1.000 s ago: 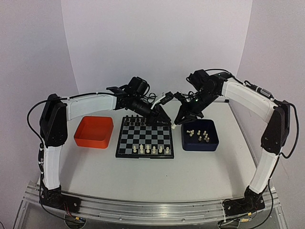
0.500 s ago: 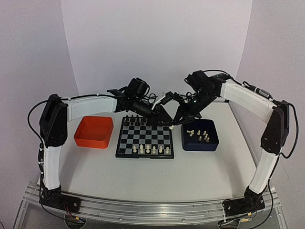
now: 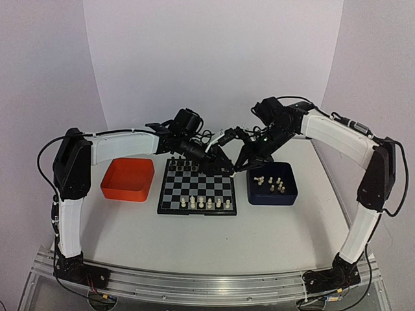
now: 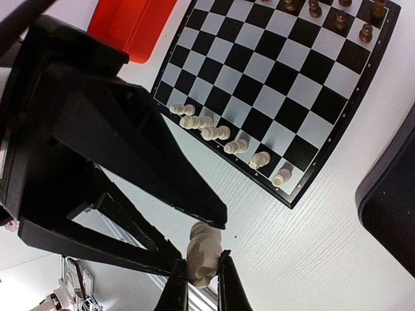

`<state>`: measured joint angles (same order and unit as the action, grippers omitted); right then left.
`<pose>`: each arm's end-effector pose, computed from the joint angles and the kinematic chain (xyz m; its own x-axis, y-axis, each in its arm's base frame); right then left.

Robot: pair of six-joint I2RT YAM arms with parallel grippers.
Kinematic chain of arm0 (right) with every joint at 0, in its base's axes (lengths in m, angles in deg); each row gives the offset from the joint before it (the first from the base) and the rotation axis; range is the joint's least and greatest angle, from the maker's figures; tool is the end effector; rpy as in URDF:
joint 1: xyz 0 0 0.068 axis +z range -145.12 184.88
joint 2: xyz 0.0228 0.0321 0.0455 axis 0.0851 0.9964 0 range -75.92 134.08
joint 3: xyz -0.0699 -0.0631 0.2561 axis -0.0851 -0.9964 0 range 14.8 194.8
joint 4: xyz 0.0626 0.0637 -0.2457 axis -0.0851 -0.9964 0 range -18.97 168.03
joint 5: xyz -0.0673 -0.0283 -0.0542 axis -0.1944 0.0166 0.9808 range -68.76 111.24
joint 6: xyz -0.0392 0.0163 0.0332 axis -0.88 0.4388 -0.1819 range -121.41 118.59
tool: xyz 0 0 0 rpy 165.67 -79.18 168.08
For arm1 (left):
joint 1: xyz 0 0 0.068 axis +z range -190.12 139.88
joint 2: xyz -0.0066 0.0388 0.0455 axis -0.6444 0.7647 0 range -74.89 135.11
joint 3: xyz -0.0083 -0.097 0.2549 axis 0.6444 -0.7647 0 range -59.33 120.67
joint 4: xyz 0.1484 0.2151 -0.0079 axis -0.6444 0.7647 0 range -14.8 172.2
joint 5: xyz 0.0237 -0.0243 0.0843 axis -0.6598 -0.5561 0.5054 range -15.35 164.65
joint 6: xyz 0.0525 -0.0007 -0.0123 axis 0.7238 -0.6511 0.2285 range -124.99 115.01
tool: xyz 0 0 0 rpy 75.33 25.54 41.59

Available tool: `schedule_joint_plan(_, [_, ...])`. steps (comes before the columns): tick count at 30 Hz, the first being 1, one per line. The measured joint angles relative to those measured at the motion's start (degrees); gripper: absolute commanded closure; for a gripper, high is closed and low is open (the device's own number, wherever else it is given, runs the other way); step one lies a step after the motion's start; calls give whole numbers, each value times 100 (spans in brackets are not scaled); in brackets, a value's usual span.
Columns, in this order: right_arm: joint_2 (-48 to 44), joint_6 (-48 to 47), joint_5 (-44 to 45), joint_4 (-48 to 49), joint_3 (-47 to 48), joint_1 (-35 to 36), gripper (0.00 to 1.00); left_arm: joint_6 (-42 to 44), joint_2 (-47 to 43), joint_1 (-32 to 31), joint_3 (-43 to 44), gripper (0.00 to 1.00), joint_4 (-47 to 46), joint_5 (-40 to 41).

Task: Set up the chess pieces on the board
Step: Place the chess piece on the chessboard.

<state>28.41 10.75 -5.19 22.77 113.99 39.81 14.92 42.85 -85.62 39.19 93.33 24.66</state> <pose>0.3082 0.2346 0.3152 -0.8429 -0.3585 -0.4013 -0.5272 0.6995 0.4824 0.3107 -0.3550 0.2644 -0.0983 0.4125 -0.9056 0.9773 -0.1319 -0.1661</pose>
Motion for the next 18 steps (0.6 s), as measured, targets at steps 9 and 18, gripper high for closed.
schedule_joint_plan(9, [-37, 12, -248, 76, -8, 10, 100, -40, -47, 2, -15, 81, 66, -155])
schedule_joint_plan(18, [-45, 92, -252, 136, -31, 10, 88, 0, -47, 4, -15, 100, 113, -167])
